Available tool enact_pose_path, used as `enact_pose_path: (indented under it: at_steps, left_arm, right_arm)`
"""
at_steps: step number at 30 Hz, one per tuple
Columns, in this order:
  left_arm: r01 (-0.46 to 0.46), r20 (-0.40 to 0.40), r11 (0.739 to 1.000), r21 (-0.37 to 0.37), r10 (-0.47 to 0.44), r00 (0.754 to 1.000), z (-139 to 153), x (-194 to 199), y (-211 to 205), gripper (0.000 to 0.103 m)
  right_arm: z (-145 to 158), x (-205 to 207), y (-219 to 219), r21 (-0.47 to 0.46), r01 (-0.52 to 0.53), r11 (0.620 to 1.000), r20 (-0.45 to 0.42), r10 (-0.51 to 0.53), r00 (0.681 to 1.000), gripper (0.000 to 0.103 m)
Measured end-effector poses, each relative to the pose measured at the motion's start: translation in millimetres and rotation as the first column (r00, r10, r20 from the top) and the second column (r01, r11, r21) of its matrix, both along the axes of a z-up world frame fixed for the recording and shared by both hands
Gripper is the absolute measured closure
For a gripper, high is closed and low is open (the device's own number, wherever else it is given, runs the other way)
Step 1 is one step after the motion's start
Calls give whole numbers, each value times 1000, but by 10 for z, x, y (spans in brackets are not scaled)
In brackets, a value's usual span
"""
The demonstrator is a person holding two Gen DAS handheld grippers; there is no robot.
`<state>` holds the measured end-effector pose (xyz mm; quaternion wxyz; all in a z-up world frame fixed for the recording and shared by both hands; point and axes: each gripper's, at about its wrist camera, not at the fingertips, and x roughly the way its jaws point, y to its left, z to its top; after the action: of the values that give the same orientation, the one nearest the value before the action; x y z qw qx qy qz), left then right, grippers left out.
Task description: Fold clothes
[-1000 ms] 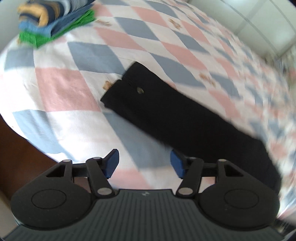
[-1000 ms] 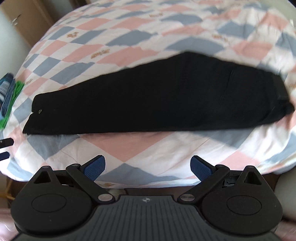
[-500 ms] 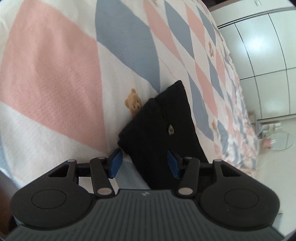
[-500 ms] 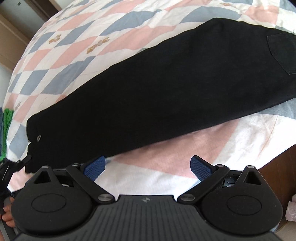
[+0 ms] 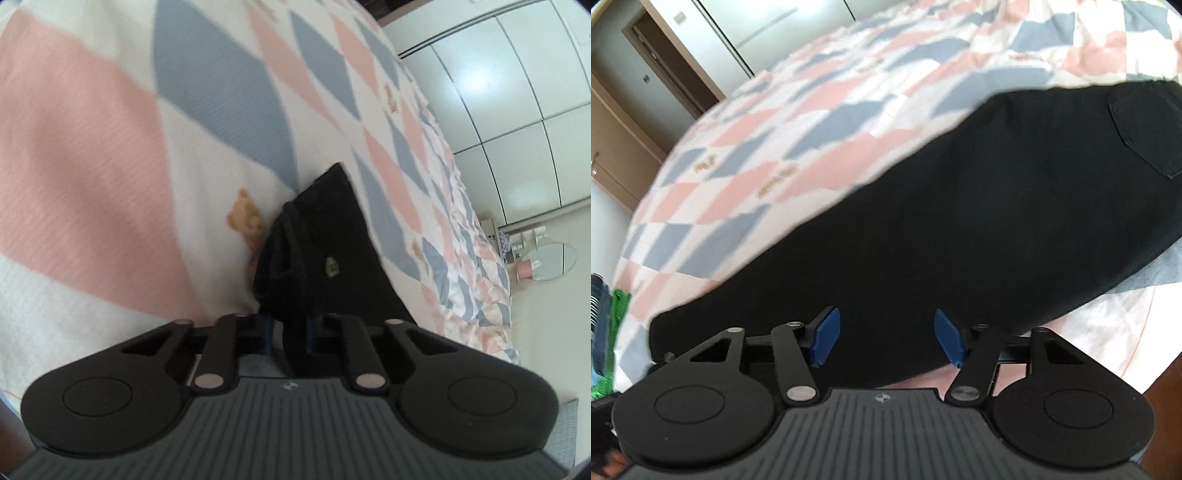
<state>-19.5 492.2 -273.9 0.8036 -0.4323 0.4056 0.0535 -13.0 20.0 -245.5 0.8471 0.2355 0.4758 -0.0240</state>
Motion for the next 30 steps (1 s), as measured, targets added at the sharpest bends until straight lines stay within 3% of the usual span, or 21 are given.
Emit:
enact_pose_path:
  at_steps: [2,4,6,8,11,15,19,22,23,25,26,28,30]
  left_arm:
    - [58,49,988,141,-66,997,264,73,-188,95]
    - [150,124,937,317,-198,972,609,155,-518,96]
    - [224,190,872,436,-332,924,931,234,-921,96]
    - [277,238,824,494,-435,869,1175,300,-1363,96]
    - [359,290,749,556,-580,761,1386,395,-2161,96]
    - [504,295,665,551,-720,628,1188,486,-3256,96]
    - [659,138,501,562,-842,522,477,474,-4212,96]
    - [677,18,404,615,-865,501,79,338,-4506,94]
    - [681,-4,385,623,-869,495,14,308,-4549,94]
    - [687,-7,376,621,-875,485,58,297,-4507,93]
    - [696,-16,354,624,-886,464,89,307,-4493,90]
    - [714,-43,284,640,-915,402,177,299,-4461,85]
    - [721,-57,222,657,-938,341,286,228,-4422,81]
  right_arm:
    - [-54,33,-176,40,14,999,-14,-13,1000,47]
    - [-20,-3,-379,71,19,997,-1,-19,1000,47]
    - [19,-43,-582,100,23,995,14,-25,1000,47]
    - [84,-81,-828,109,31,994,32,-35,999,47]
    - [180,-143,-1247,122,68,990,53,-74,996,47]
    - [232,-251,-1781,138,130,982,77,-141,987,47]
    - [60,-295,-2187,224,176,959,51,-191,980,41]
    - [-136,-200,-2347,370,151,917,3,-163,987,37]
    - [-193,-155,-2357,420,134,897,-4,-146,989,36]
    - [-328,-16,-2348,528,96,844,-30,-95,995,34]
    - [-396,54,-2343,580,79,811,-40,-68,997,34]
    - [-561,195,-2265,661,95,744,-100,-38,994,33]
    - [-713,290,-2188,693,149,706,-182,-29,983,34]
